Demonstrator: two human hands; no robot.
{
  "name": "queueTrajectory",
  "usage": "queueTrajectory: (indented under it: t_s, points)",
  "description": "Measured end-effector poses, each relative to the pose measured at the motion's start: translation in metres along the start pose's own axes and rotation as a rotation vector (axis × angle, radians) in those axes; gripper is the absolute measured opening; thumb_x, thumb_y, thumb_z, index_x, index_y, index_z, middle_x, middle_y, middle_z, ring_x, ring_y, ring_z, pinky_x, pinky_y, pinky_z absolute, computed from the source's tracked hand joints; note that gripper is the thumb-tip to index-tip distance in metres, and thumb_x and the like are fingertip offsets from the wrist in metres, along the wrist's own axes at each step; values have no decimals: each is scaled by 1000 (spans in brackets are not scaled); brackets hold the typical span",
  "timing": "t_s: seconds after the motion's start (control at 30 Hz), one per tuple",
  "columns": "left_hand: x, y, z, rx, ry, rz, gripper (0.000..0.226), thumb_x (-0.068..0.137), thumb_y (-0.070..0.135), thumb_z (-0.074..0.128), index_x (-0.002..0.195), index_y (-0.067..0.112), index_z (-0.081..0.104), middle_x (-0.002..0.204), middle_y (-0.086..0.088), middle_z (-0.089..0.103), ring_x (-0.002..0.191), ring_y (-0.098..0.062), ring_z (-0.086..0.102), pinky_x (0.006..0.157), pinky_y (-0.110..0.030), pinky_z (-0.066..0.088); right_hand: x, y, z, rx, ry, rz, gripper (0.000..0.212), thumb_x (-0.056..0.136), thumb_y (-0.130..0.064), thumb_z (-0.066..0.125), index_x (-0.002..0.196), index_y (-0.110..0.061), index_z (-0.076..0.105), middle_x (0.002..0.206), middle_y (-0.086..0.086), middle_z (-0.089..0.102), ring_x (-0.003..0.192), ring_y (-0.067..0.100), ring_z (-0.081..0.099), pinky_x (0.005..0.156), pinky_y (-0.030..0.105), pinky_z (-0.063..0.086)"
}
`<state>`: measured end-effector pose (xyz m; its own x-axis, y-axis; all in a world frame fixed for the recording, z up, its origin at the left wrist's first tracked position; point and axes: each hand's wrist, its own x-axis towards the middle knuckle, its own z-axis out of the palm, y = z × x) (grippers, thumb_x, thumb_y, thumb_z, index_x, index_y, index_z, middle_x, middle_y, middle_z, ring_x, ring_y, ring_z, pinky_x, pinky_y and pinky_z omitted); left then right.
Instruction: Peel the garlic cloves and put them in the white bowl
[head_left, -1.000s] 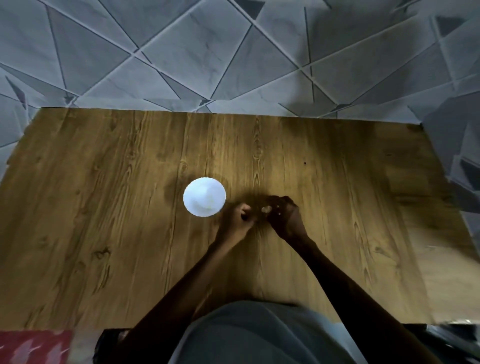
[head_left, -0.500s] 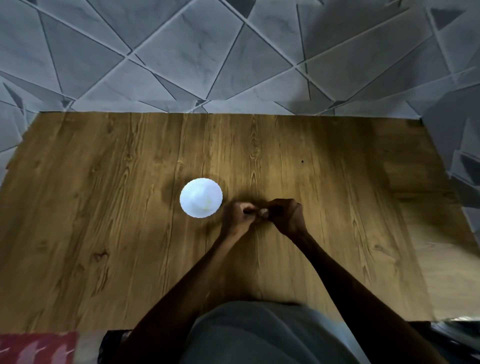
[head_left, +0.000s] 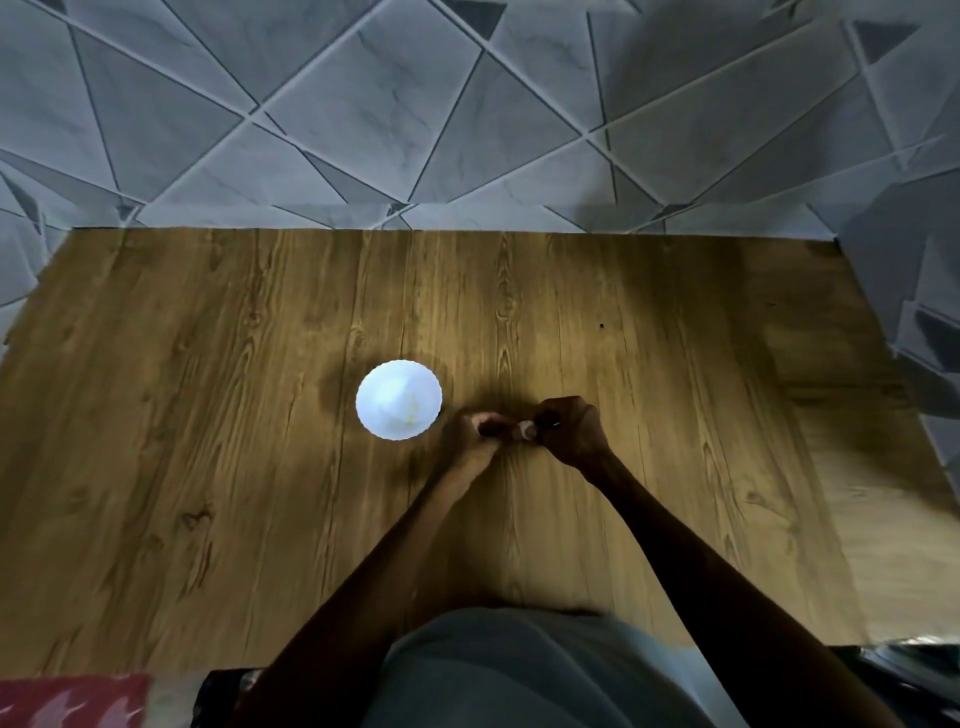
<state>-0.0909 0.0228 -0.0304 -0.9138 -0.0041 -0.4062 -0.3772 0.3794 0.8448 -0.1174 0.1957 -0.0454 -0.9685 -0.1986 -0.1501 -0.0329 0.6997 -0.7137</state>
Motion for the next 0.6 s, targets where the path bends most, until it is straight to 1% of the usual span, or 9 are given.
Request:
queueTrajectory:
  t_s: [0.07,0.13,0.23,0.27,0.33,0.4,0.43,0.5,0.6]
  points:
    - [1,-2,0,-18,-7,-6,23,83,16,75,106,13,73,105,1,71,98,-8,61,76,-9,42,-1,-1,1,25,-7,8,13,83,-24,78,84,-12,72,74,-2,69,63,14,66,54,31,54]
    - [1,-4,-1,-24,0,-17,22,84,16,74,106,15,73,106,2,71,97,-6,59,74,-6,41,-2,-1,1,48,-21,12,13,83,-23,77,84,-11,72,74,-2,69,63,12,65,54,30,54]
    - [2,-5,0,-42,6,-27,23,84,15,73,107,14,73,104,3,70,95,-6,59,80,-14,43,-3,-2,0,51,-23,-17,10,84,-21,77,87,-13,73,75,-3,69,64,11,66,56,31,55]
    - [2,-6,1,-47,12,-26,23,84,16,74,106,15,73,101,5,70,93,-5,59,80,-15,43,-2,-1,0,48,-18,-28,10,85,-21,76,88,-13,73,76,-3,69,65,11,66,56,32,57]
    - [3,-4,3,-39,38,-35,21,83,15,75,104,15,73,95,9,68,86,1,57,75,-12,46,-2,0,0,36,-1,-49,11,85,-24,76,87,-13,73,76,-2,70,65,12,67,55,34,57]
    - [7,-5,6,-36,82,-40,18,80,16,76,98,17,74,90,8,70,81,2,59,78,-17,51,-1,1,1,15,24,-56,15,85,-27,75,84,-13,71,74,-1,69,62,14,66,53,35,56]
    - [8,-5,6,-8,91,-38,16,79,17,77,96,18,75,90,7,71,81,2,59,81,-19,51,-1,0,1,4,35,-63,16,86,-27,75,83,-12,71,73,-1,69,62,14,65,52,34,55]
    - [9,-5,5,42,79,-22,14,80,18,76,93,20,75,91,6,72,81,2,59,82,-21,50,-2,-3,1,-7,47,-74,11,86,-21,74,84,-11,71,76,-2,69,64,12,65,54,30,54]
    - [9,-5,3,33,49,-13,10,83,20,74,93,22,75,91,8,70,87,-3,61,83,-22,50,-3,-5,1,-21,65,-96,4,88,-14,72,88,-10,71,80,0,70,69,13,66,57,26,52]
